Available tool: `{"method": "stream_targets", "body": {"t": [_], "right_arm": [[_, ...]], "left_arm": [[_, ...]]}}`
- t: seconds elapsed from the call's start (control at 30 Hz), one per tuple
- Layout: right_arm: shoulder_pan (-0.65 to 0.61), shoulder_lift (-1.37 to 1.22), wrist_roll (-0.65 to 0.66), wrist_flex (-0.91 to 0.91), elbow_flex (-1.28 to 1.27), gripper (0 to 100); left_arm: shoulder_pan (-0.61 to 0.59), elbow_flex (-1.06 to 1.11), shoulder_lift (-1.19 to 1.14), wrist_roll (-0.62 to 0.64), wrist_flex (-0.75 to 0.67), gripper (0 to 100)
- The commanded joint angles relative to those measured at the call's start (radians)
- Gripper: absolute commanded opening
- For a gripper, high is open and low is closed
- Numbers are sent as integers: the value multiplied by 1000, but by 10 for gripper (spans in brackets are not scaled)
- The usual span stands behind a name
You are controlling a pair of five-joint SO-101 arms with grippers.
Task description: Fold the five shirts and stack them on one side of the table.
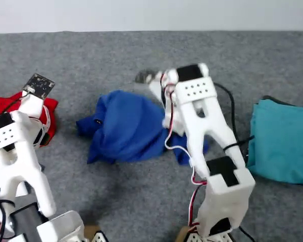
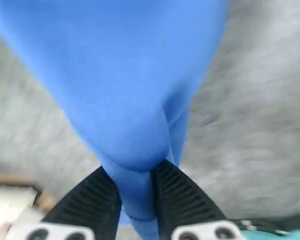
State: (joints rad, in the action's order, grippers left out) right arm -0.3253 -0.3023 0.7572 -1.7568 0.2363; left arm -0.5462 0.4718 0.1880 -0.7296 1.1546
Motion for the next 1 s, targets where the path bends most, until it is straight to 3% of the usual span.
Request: {"method": "stream_targets", "body": {"t": [0.0, 0.2, 0.33, 0.43, 0.67, 0.97], "right_arm": [[39, 42, 69, -5, -104, 20], [145, -140, -78, 105, 80, 242], [107, -217, -117, -33, 331, 252], [67, -194, -120, -42, 374, 240], [-18, -48, -124, -44, 259, 215], [-51, 225, -124, -42, -95, 215]], "left_arm": [[20, -33, 15, 6, 17, 181], [38, -31, 15, 6, 18, 181], [35, -31, 15, 6, 20, 181], [35, -31, 15, 6, 40, 181], [32, -38, 15, 6, 44, 181], [32, -39, 15, 5, 43, 181]]}}
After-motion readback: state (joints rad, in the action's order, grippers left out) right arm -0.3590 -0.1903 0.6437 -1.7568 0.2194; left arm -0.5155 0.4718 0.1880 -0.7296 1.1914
